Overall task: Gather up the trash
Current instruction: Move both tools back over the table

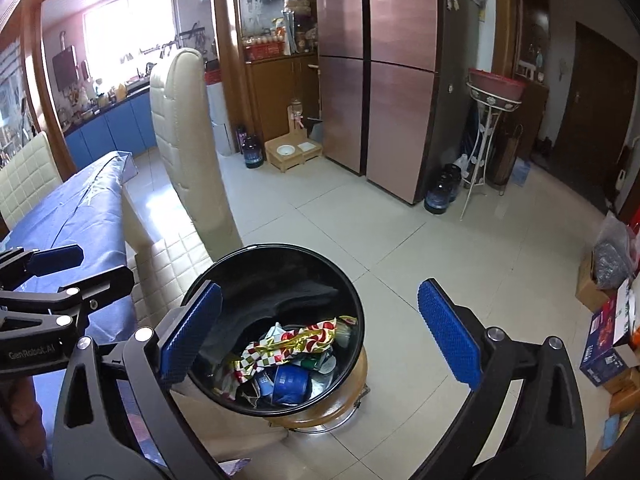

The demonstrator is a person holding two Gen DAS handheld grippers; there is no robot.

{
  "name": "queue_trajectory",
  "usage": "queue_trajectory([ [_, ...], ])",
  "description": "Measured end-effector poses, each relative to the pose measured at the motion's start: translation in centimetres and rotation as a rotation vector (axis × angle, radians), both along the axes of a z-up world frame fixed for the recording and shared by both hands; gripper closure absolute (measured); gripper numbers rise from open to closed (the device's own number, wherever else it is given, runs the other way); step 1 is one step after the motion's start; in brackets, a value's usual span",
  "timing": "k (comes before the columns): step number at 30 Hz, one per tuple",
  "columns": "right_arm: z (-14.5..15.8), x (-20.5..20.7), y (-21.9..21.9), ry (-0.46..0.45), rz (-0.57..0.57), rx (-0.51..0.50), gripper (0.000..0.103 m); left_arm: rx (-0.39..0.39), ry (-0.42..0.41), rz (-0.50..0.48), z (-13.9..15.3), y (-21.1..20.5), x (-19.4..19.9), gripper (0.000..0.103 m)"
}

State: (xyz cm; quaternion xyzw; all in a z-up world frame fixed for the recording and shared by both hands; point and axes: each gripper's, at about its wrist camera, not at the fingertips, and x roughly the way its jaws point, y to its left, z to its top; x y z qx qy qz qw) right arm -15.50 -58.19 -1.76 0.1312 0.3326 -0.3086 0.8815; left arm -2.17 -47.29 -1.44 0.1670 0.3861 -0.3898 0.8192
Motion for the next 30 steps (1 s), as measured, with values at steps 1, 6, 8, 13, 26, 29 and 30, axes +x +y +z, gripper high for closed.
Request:
queue_trajectory([
  [1, 0.3, 0.1, 0.6, 0.002, 0.005, -0.012, 0.005, -0.004, -0.004, 0.005, 0.1, 0.4, 0.1, 0.021],
  [6, 1.3, 1.1, 2.5, -0.004, 0.039, -0.035, 0.004, -0.030, -0.026, 0.055, 1.2, 3.6, 0.9, 0.021],
  [8, 1.7, 1.7, 3.6, -0.006, 0.056, -0.047, 0.004, -0.039, -0.030, 0.080, 1.5, 5.4, 1.3, 0.021],
  [13, 2.5, 3.2, 7.2, -0.008, 0.110, -0.077, 0.004, -0.056, -0.044, 0.152, 2.0, 10.0, 2.4, 0.021],
  [26, 3.5, 9.1, 17.2, -0.001, 0.291, -0.102, 0.004, -0.058, -0.070, 0.377, 2.1, 23.8, 6.0, 0.021],
  [29, 3.8, 10.7, 19.6, 0.003, 0.343, -0.100, 0.004, -0.046, -0.083, 0.430, 2.0, 26.9, 6.6, 0.021],
  [30, 3.8, 11.2, 20.5, 0.003, 0.360, -0.103, 0.004, -0.045, -0.085, 0.447, 2.0, 27.9, 6.8, 0.021],
])
